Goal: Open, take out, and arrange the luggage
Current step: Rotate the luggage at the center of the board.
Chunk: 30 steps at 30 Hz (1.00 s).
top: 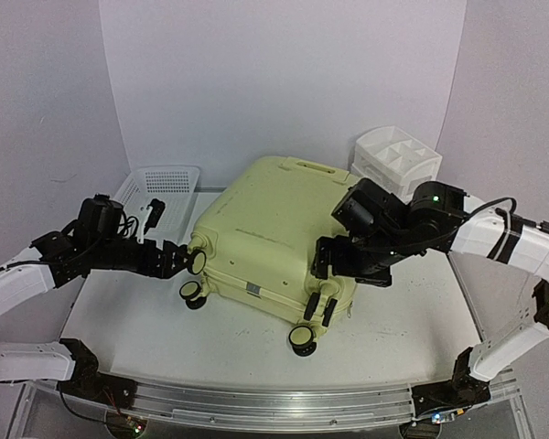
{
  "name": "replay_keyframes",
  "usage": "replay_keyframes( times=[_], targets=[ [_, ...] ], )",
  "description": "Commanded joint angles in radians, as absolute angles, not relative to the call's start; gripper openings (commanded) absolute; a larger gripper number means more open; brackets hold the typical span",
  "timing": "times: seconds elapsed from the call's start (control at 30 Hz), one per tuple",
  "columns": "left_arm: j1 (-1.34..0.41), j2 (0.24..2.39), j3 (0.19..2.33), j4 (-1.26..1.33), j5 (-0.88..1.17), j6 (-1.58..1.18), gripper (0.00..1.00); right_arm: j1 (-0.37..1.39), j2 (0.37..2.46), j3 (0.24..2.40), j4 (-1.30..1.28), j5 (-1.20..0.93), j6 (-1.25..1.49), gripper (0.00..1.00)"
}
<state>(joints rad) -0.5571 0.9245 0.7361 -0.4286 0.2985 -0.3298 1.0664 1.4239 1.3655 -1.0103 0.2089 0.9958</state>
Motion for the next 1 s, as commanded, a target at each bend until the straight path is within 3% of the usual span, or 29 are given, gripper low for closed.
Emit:
replay_keyframes(
  times=[0.0, 0.13, 0.57, 0.8, 0.97],
  targets=[
    [-0.557, 0.959, 0.811, -0.398, 0.358, -0.278, 0.98, 1.145, 1.47, 1.429, -0.995, 0.272, 1.092, 0.98],
    [-0.557, 1.004, 0.831, -0.392, 0.357, -0.272, 0.96, 1.191, 1.51, 1.411, -0.996, 0.283, 1.167, 0.97],
    [-0.558, 1.128, 0.834, -0.321, 0.461, -0.291, 0.88, 1.166, 1.51, 1.345, -1.005, 0.37, 1.145, 0.75],
    [-0.588, 1.139, 0.782, -0.221, 0.563, -0.353, 0.86, 1.026, 1.477, 1.32, -1.004, 0.333, 0.955, 0.75],
    [-0.69, 1.178, 0.798, -0.202, 0.51, -0.377, 0.86, 0.902, 1.456, 1.318, -1.003, 0.315, 0.796, 0.79]
  ],
)
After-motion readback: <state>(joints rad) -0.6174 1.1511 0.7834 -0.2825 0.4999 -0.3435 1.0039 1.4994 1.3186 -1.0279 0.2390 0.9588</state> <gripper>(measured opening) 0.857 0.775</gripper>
